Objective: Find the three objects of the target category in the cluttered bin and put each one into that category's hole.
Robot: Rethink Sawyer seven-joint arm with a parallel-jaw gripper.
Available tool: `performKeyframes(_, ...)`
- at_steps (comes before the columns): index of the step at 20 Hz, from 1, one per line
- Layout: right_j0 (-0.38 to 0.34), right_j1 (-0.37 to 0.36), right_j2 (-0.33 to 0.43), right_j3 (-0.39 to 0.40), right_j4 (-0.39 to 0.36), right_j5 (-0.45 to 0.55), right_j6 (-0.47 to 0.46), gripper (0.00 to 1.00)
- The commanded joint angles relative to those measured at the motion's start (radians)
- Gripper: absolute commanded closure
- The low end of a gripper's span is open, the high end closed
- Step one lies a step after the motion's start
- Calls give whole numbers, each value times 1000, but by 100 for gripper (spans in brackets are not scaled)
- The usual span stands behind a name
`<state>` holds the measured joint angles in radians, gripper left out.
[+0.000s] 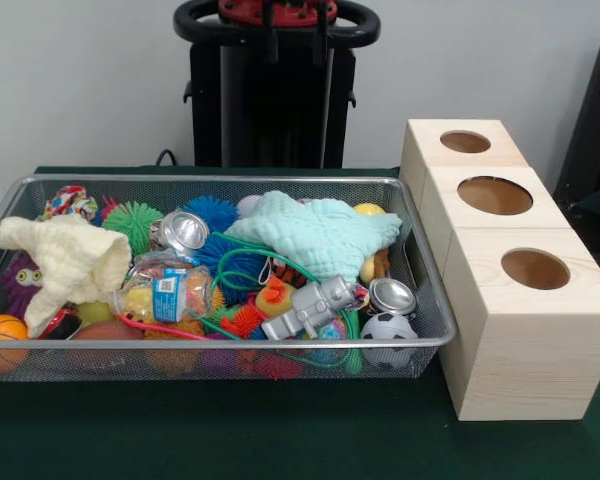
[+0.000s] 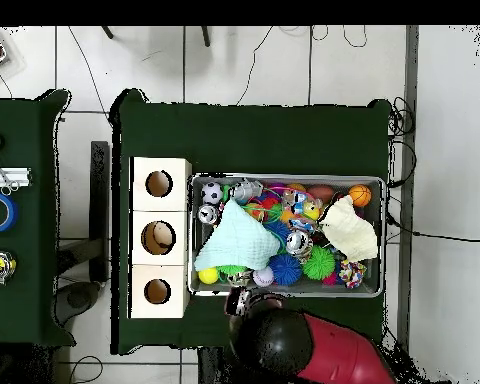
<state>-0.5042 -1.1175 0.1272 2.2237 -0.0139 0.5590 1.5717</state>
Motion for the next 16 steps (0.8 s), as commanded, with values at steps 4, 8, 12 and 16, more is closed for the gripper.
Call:
performKeyframes(4, -73, 379, 232, -73, -215, -149, -187, 0)
performKeyframes(8, -63, 392, 235, -139, -268, -104, -140, 0)
performKeyframes(12, -73, 408, 251, -204, -294, -22, -136, 0)
performKeyframes(16, -73, 371, 251, -212, -300, 41, -114, 0)
